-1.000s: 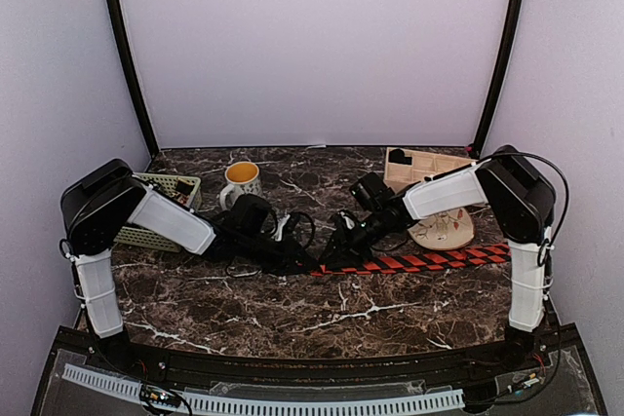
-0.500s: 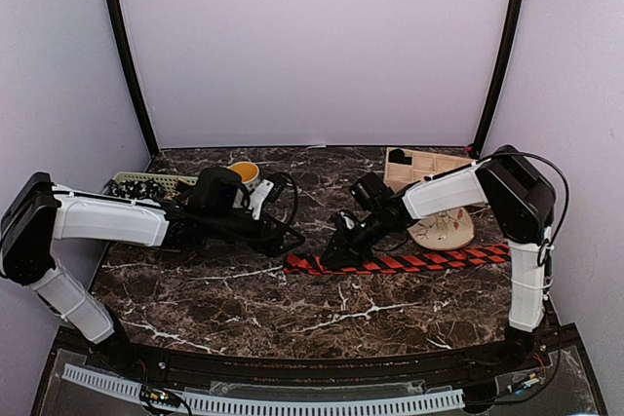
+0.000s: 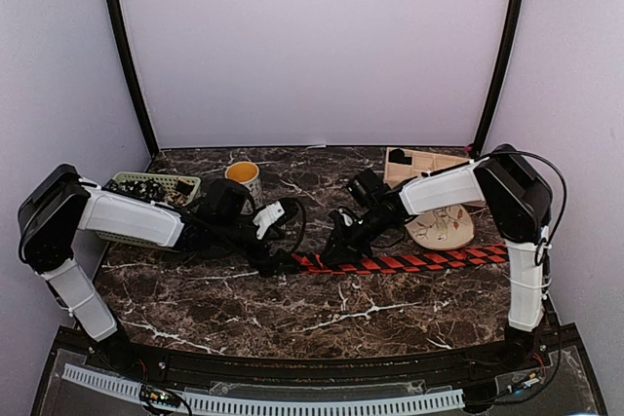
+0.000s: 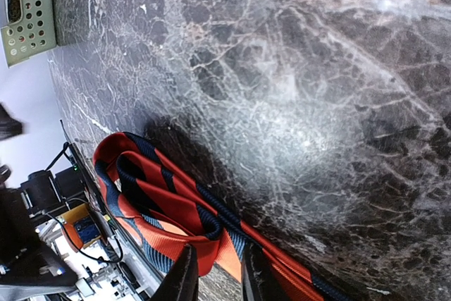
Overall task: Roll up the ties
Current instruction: Fold the tie at the center of the board.
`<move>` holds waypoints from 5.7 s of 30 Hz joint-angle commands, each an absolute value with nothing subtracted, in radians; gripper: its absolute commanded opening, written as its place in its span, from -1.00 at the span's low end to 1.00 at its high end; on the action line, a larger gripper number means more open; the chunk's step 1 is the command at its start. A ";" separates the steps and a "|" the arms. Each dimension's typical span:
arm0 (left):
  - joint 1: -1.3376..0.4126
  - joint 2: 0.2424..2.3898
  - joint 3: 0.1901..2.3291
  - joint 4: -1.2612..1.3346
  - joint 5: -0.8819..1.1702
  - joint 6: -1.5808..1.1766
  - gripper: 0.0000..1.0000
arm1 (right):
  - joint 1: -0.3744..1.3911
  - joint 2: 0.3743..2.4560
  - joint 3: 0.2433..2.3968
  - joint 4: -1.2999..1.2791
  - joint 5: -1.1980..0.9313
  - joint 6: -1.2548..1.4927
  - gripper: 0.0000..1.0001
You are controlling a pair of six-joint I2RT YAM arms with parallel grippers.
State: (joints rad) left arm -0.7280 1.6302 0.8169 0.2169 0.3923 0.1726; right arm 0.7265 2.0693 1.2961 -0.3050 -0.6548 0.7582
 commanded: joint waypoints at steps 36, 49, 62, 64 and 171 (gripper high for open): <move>-0.856 1.926 0.909 0.194 0.295 0.354 -0.40 | 0.753 2.056 1.321 -0.212 -0.755 0.795 -0.08; -0.853 1.908 0.872 0.199 0.344 0.330 -0.38 | 0.759 2.053 1.302 -0.261 -0.726 0.739 -0.21; -0.793 1.772 0.766 0.303 0.427 0.294 0.27 | 0.756 2.084 1.295 -0.325 -0.636 0.650 -1.00; -0.782 1.754 0.740 0.316 0.427 0.296 0.30 | 0.755 2.089 1.291 -0.331 -0.623 0.638 -1.00; -0.864 1.866 0.871 0.353 0.380 0.182 0.30 | 0.717 1.992 1.217 -0.394 -0.572 0.584 -1.00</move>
